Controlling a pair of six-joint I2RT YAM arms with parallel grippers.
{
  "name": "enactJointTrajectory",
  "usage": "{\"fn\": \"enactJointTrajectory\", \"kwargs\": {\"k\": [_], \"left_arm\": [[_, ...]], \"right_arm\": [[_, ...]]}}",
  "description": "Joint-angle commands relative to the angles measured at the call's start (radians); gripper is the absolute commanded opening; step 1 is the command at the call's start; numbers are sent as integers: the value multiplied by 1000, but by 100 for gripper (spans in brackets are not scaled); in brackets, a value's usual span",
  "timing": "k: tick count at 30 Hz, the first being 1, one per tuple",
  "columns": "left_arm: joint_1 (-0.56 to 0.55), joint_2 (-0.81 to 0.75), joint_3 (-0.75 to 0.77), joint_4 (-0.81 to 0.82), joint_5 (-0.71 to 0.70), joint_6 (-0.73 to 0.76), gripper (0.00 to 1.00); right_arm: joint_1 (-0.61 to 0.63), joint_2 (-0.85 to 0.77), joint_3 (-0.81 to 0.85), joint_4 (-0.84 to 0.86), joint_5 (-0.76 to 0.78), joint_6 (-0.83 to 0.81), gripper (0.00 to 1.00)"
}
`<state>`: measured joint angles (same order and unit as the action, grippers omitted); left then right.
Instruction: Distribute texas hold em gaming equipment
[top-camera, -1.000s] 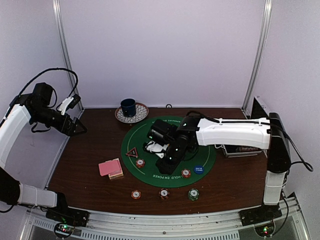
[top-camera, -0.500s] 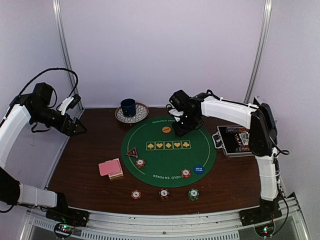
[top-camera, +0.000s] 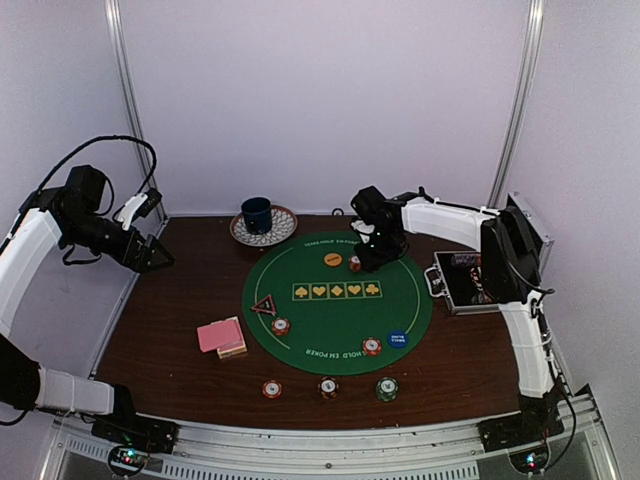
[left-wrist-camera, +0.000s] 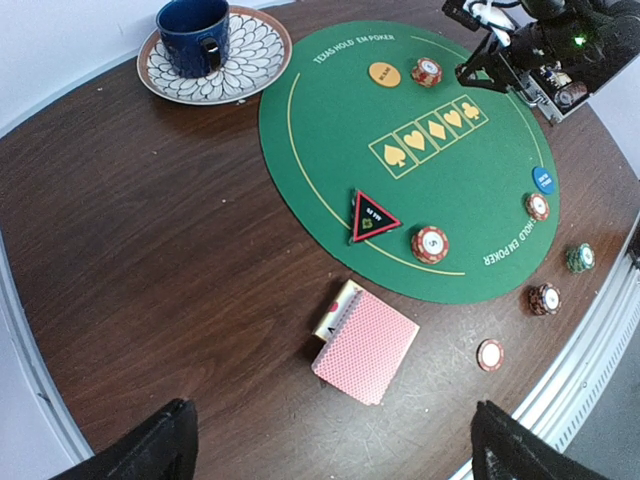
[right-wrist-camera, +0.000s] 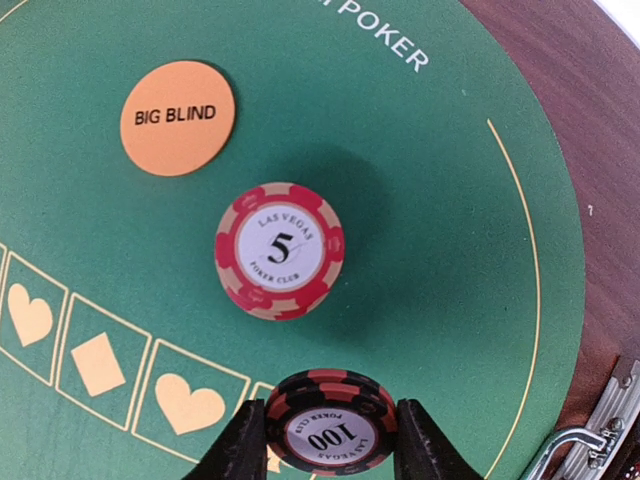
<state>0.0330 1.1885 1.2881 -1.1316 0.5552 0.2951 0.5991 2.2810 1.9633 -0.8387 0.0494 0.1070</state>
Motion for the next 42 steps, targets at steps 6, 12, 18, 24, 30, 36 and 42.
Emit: {"fn": "enactJointTrajectory", "kwargs": {"k": [6,12,18,24,30,36,42], "left_arm": [[5,-3,10,-5,20,19,98],[6,0,9,-5,19,19,98],[5,2,13,-6,17,19,98],[5,1,9,-5,17,18,98],[5,-1,10,-5,25,15,98],[5,-8,4,-5,28,13,98],[5,-17,1,-6,29,12,98]], "right_arm": [[-53,100,95,31,-7,21,16],[-73,131,116,38,-15,33,19],[-79,161,132,33,-31,35,46],[-81,133,132,28,-28,31,66],[-73,-1,49,62,-46,36,68],[0,-223,-161,108,-35,32,68],[190,-426,-398,97,-29,41,71]]}}
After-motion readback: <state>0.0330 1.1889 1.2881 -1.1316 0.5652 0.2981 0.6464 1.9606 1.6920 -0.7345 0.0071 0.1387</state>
